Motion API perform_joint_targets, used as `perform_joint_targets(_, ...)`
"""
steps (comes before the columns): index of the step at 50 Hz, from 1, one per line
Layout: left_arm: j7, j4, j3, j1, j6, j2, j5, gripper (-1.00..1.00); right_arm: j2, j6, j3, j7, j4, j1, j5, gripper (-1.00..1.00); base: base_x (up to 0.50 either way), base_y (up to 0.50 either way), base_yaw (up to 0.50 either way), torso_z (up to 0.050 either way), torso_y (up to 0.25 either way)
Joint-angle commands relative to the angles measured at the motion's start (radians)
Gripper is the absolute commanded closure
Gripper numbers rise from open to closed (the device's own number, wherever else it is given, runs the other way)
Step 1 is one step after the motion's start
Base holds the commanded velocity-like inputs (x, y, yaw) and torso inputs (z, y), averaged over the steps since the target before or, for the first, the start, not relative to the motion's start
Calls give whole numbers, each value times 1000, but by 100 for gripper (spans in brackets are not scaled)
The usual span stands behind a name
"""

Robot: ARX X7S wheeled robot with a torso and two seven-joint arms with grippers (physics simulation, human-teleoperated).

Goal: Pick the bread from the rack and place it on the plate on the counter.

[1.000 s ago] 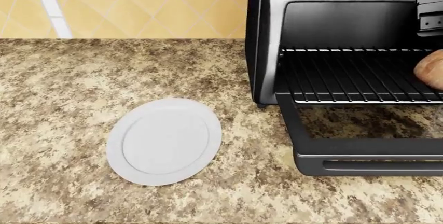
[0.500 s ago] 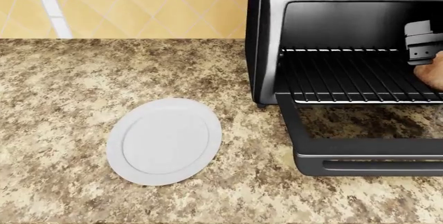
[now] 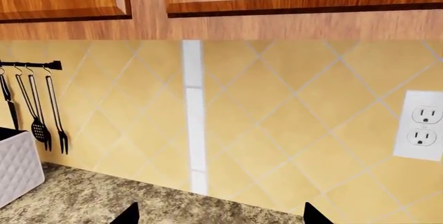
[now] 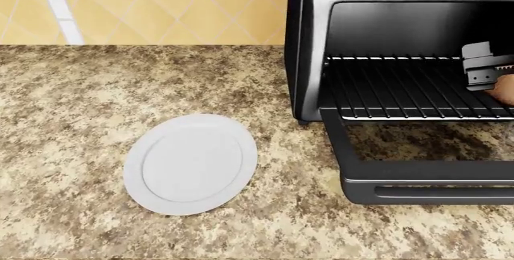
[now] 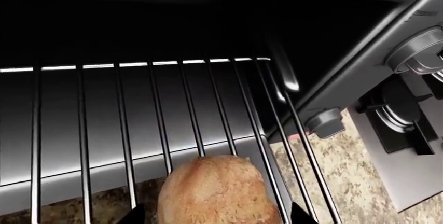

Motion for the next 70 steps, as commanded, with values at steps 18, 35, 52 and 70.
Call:
perform_joint_targets(18,5,-4,2,5,6,2,1,-100,22,-23,-25,9,-59,-29,-14,100,0,0,0,0,0)
perform_joint_targets(35,4,-2,1,10,9,1,-1,-100,-16,119,14,-59,-175,326,-38,100,0,0,0,0,0)
perform_joint_targets(52,-8,5,-10,10,2,-12,-14,-100,-1,131,32,457,-497,333,755,100,0,0,0,0,0)
perform_joint_targets(70,2,-15,0,10,13,5,-2,-100,-249,115,187,180,-452,285,502,100,0,0,0,0,0)
